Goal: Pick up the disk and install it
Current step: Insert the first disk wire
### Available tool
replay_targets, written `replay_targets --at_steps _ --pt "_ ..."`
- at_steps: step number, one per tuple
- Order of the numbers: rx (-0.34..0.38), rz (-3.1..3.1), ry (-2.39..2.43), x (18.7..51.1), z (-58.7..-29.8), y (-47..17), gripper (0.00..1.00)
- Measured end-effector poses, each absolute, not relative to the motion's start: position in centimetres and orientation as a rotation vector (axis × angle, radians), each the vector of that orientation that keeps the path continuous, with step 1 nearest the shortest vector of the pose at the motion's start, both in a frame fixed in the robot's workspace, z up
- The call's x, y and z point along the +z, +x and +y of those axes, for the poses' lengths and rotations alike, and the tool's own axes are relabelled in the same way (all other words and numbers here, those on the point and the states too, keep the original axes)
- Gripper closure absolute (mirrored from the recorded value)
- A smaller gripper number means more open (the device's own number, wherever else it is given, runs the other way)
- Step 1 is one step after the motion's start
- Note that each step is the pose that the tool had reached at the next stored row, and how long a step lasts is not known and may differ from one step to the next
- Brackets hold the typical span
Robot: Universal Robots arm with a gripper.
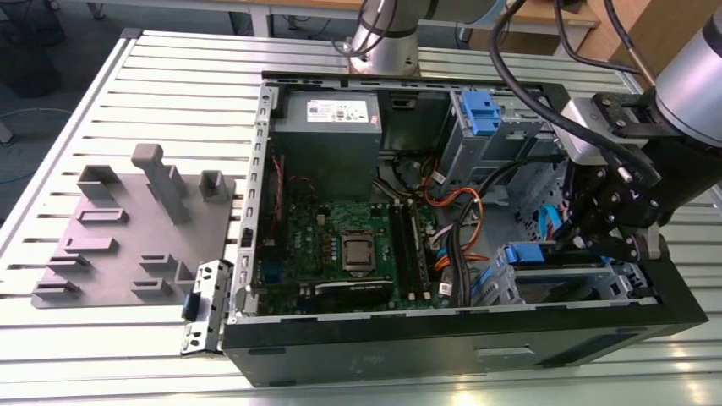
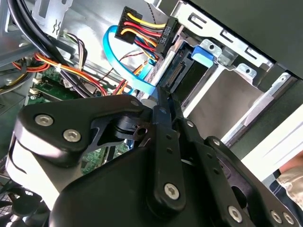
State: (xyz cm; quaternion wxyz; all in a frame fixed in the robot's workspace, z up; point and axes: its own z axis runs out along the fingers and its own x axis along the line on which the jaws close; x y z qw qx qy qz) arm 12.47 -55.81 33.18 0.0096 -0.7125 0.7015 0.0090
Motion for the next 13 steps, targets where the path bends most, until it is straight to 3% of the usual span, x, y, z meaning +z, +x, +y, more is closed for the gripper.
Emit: replay_targets --at_steps 13 --pt "0.028 2.191 -2.225 33.05 -55.81 12.45 0.84"
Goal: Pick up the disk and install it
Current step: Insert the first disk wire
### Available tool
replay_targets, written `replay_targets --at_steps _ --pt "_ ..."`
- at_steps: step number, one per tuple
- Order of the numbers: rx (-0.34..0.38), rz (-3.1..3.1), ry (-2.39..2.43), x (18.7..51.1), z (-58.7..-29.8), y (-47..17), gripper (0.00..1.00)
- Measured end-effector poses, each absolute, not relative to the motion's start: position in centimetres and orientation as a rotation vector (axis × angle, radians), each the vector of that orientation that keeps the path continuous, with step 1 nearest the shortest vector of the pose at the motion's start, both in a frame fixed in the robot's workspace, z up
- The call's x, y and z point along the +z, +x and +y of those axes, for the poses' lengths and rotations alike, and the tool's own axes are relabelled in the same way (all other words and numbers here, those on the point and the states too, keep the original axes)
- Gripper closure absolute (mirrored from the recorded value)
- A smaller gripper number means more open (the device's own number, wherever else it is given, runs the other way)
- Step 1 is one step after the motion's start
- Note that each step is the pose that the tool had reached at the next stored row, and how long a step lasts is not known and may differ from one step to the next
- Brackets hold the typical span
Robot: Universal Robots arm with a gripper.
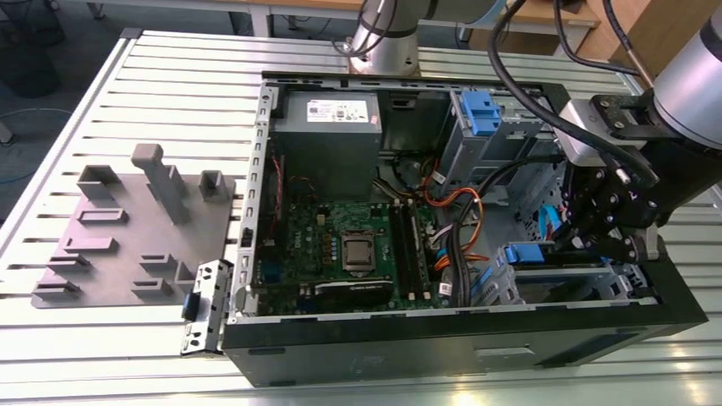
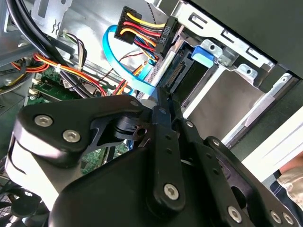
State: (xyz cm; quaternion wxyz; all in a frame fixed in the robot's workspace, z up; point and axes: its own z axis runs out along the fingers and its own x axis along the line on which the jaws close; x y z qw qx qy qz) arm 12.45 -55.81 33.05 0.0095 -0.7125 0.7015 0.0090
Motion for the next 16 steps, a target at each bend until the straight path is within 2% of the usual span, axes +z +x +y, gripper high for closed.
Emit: replay_targets --at_steps 3,4,16 --pt "0.029 2.190 -2.225 33.0 -55.8 12.5 0.83" --pt "0.029 2.190 -2.225 33.0 -55.8 12.5 0.76" --pt "0.028 2.191 -2.225 34.7 -55.8 12.5 0.76"
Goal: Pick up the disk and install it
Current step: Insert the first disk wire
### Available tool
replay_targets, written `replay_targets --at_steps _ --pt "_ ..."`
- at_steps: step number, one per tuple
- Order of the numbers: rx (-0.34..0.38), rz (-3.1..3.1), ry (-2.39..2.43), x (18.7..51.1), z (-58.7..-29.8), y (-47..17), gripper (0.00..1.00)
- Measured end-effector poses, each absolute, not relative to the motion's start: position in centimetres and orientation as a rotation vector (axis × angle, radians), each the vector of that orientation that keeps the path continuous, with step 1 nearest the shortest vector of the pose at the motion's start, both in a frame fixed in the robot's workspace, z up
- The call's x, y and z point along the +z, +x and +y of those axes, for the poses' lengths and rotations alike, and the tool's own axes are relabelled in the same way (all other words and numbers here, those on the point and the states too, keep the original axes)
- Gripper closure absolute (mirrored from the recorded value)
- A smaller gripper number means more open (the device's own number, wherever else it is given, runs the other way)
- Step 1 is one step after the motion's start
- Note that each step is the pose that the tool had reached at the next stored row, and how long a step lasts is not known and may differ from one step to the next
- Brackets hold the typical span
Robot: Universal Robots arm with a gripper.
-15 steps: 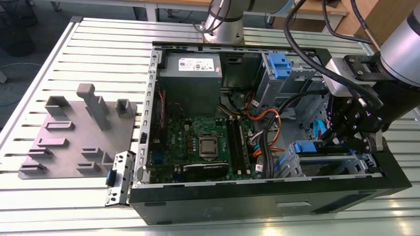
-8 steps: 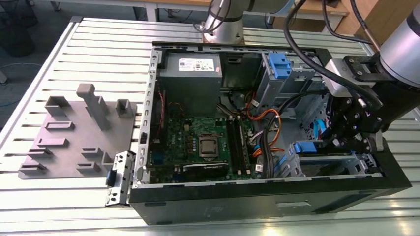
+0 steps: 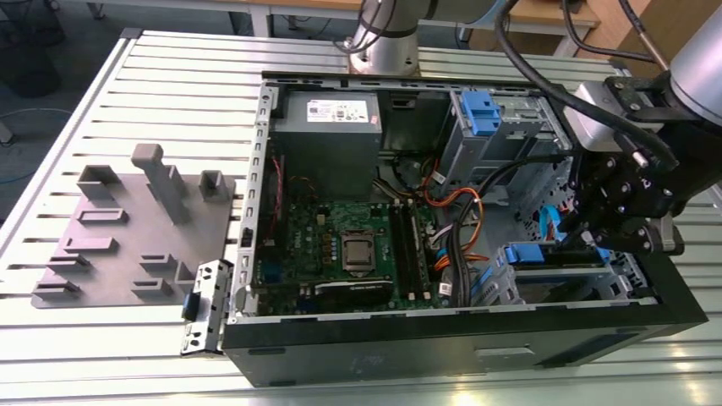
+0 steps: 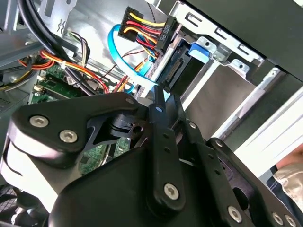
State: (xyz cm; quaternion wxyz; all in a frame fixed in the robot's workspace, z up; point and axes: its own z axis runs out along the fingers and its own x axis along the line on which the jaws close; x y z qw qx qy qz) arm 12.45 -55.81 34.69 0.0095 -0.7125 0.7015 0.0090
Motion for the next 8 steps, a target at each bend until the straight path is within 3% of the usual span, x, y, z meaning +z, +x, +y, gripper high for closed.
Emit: replay_targets --at_steps 8 --pt "0.029 2.191 -2.225 34.75 -55.80 13.04 0.76"
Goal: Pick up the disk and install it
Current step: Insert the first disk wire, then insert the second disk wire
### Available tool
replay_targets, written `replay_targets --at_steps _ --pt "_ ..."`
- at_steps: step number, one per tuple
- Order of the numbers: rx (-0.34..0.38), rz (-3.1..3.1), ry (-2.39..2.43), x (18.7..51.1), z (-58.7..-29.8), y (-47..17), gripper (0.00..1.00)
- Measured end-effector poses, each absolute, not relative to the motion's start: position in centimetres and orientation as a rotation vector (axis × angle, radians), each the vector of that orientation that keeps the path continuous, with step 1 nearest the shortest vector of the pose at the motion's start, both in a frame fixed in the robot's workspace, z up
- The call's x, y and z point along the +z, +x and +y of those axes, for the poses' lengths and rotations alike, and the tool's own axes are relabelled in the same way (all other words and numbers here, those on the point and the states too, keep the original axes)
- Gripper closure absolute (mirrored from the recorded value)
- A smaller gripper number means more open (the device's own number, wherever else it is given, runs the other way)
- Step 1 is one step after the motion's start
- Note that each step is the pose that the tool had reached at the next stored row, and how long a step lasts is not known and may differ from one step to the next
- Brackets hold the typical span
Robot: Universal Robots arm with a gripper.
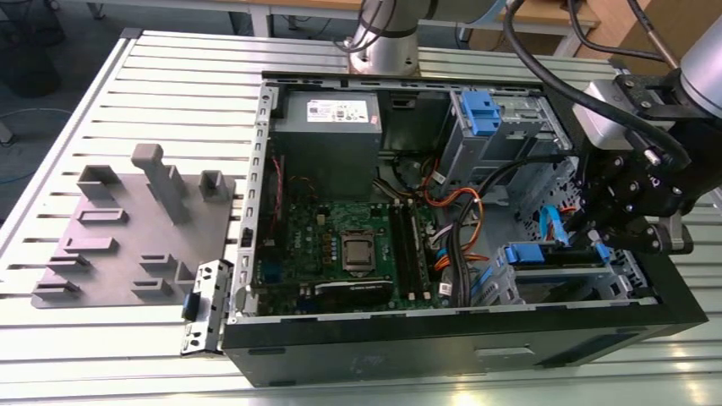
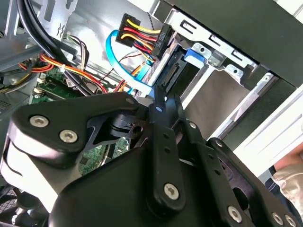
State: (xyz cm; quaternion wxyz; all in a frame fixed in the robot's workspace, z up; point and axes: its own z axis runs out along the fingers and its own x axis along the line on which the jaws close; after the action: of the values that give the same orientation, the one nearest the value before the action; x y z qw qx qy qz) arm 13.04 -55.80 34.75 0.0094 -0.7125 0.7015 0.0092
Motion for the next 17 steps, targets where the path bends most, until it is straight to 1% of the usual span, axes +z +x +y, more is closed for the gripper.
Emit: replay_targets --at_steps 17 --pt "0.024 2.193 -2.227 34.89 -55.81 13.11 0.76"
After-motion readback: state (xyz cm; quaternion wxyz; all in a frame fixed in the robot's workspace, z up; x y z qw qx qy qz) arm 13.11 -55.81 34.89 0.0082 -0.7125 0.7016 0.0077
